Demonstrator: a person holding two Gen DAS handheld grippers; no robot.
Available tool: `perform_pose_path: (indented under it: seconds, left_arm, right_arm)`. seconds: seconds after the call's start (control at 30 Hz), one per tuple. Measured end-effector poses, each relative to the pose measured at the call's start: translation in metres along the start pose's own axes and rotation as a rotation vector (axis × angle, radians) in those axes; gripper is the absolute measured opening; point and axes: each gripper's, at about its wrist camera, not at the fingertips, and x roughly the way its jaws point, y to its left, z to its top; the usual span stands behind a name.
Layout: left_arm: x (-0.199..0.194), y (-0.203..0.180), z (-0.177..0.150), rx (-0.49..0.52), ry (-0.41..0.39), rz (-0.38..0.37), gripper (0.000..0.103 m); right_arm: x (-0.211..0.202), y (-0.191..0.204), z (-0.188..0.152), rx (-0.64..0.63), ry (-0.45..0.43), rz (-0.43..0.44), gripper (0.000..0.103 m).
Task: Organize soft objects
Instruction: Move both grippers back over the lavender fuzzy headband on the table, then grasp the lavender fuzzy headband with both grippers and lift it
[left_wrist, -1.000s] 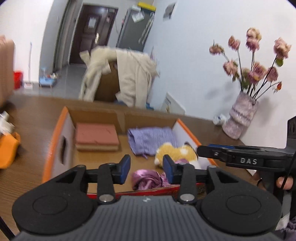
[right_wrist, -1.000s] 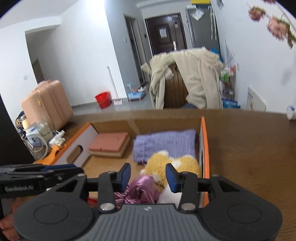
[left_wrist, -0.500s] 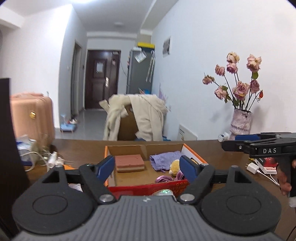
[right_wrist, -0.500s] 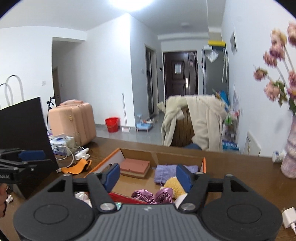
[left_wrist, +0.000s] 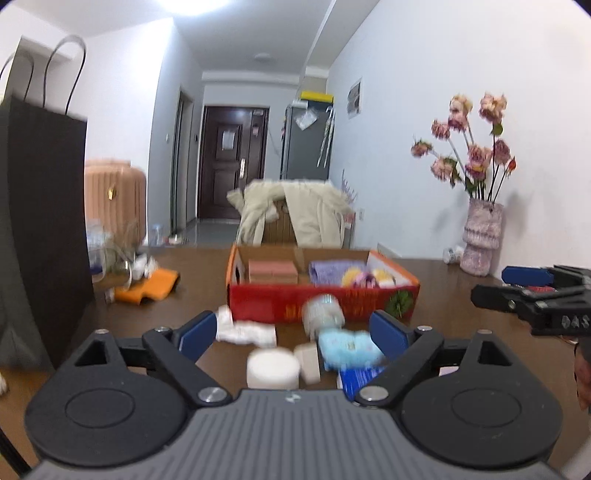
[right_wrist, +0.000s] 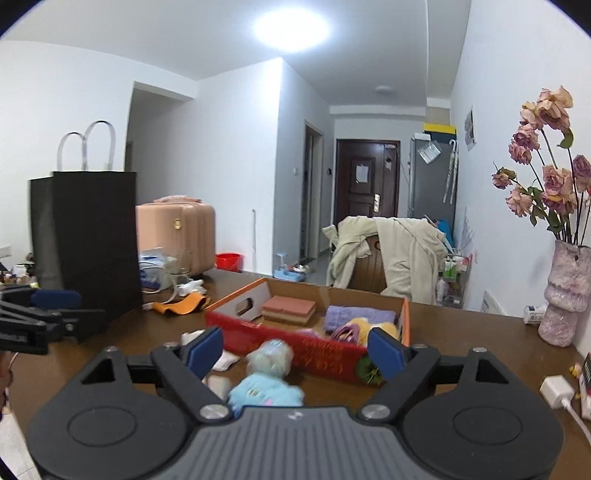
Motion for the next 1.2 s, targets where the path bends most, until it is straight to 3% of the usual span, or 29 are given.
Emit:
perform_pose_path:
  seconds: [0.37,0.53,0.83,1.0,1.1,1.2]
  left_arm:
    - [0.019,-0.022,-0.034,0.016,0.101,-0.038,0.091]
    - [0.035,-0.029,-0.037,0.020,0.137,-0.051,0.091]
    - [0.068,-0.042,-0.033,0.021,0.193,-0.058,0.091]
    - [0.091,-0.049,-0.024,0.003,0.200,-0.072,0.091]
    - [0.109,-0.060,-0.021,-0.012,0.206,-0.105,0.091]
    - [0.124,-0.070,-0.016,-0.052,0.215,-0.159,0.087]
  right_arm:
    - [-0.018,0.000,-0.079,0.082,0.113,-0.025,0.086]
    - [-0.008,-0.012,-0.089,0.144,0.161,-0.041,0.085]
    - [0.047,-0.005,-0.095,0.118,0.261,0.007,0.083]
    - [0.055,-0.033,-0.095,0.112,0.295,-0.037,0.079]
    - [0.052,-0.065,-0.094,0.120,0.304,-0.153,0.079]
    - [0.048,-0.092,-0.091,0.189,0.295,-0.196,0.079]
